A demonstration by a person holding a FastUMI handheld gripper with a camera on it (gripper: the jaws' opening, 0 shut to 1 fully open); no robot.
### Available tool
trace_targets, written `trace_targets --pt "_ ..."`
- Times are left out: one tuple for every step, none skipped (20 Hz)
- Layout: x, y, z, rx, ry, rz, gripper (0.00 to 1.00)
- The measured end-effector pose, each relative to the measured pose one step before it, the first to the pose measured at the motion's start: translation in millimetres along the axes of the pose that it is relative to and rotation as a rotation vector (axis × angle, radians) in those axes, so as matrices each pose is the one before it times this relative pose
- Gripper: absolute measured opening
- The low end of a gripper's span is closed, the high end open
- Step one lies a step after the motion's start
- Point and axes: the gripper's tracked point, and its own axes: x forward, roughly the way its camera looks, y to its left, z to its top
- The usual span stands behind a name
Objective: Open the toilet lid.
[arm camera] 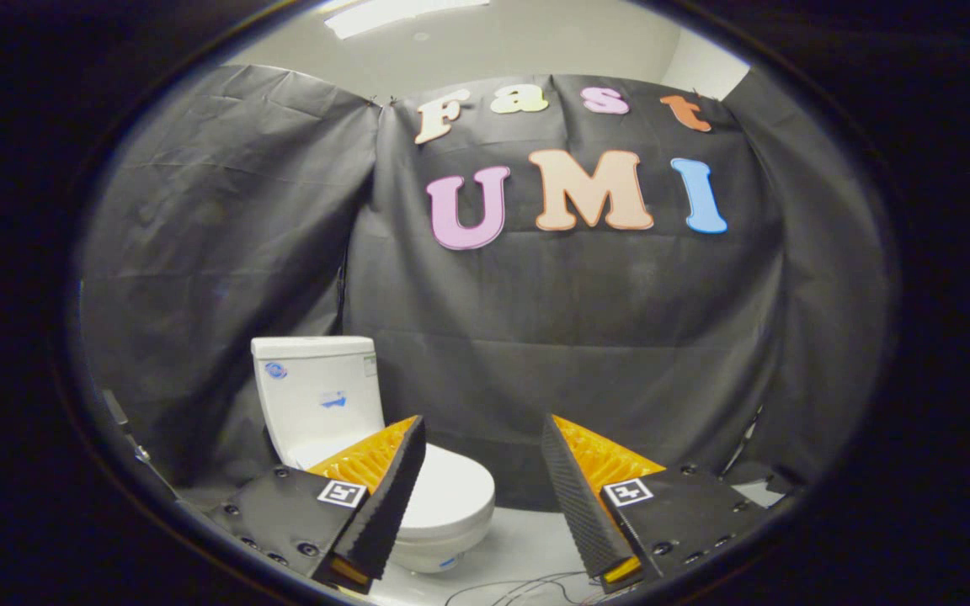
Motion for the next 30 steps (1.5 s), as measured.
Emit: trace_targets --pt "6.69 2.07 6.21 -0.00439 -0.01593 -0.01597 0.87" --pt "6.09 3.39 8.89 0.00146 -0.02591 -0.01395 0.87" --pt "6.24 5.88 9.37 0.00604 -0.02996 -0.01085 0.87" --pt "5.32 4.82 7.89 0.00487 -0.02417 -0.0153 0.87" --pt "4.71 2.13 5.28 0.00078 -0.01811 -0.02745 0.87" --pt "3.37 1.35 6.18 -0.00045 -0.02033 -0.03531 0.87" --pt "1.63 0.76 5.93 0.00153 -0.01976 -0.04096 0.86" --pt "0.82 -3.51 5.23 0.00004 -0.01602 -0.06555 0.86" --pt "2.84 -4.08 4.74 0.00386 -0.01434 -0.06162 0.86" --pt "-0.63 1.75 4.29 0.00806 -0.01709 -0.0349 0.86" --pt "-2.85 5.37 3.1 0.00882 -0.01417 -0.0281 0.86" --pt "-0.92 5.6 2.62 0.0111 -0.00815 -0.02552 0.86" --pt "-0.68 3.04 -0.84 0.00929 -0.00305 -0.02756 0.85" --pt "-0.24 0.31 -0.01 0.01058 -0.00094 -0.03982 0.85" --pt "-0.61 -4.04 0.21 0.01002 0.00033 -0.05499 0.85" --pt "-1.31 -4.85 -0.76 0.00561 0.00055 -0.06088 0.84" --pt "-3.54 -2.48 -1.32 0.00024 -0.00393 -0.05557 0.83" --pt "-2.45 -3.26 -2.63 0.00019 -0.00015 -0.05713 0.82" --pt "-4.93 -4.05 -3.79 -0.00202 -0.00093 -0.05679 0.82" --pt "-4.0 -2.4 -3.89 0.00443 0.00576 -0.04926 0.81" --pt "-1.9 0.25 -4.84 0.01913 0.00391 -0.03507 0.81" --pt "-3.6 2.8 -3.27 0.03095 0.00129 -0.01847 0.81" --pt "-12.51 5.75 -6.66 0.03973 -0.00125 -0.00947 0.81" --pt "-8.62 5.59 -5.38 0.03995 -0.00204 -0.00089 0.81" --pt "-7.79 4.58 -6.67 0.04481 0.00373 0.00341 0.81" --pt "-5.43 4.82 -9.44 0.04874 0.01405 0.00286 0.81" --pt "-4.92 1.59 -11.07 0.04839 0.01587 -0.00599 0.81" --pt "-4.34 -0.27 -10.66 0.04566 0.01788 -0.01249 0.81" --pt "-5.12 -1.46 -14.03 0.04319 0.02125 -0.01198 0.81" --pt "-4.86 -2.88 -12.45 0.03613 0.01836 -0.0166 0.81"
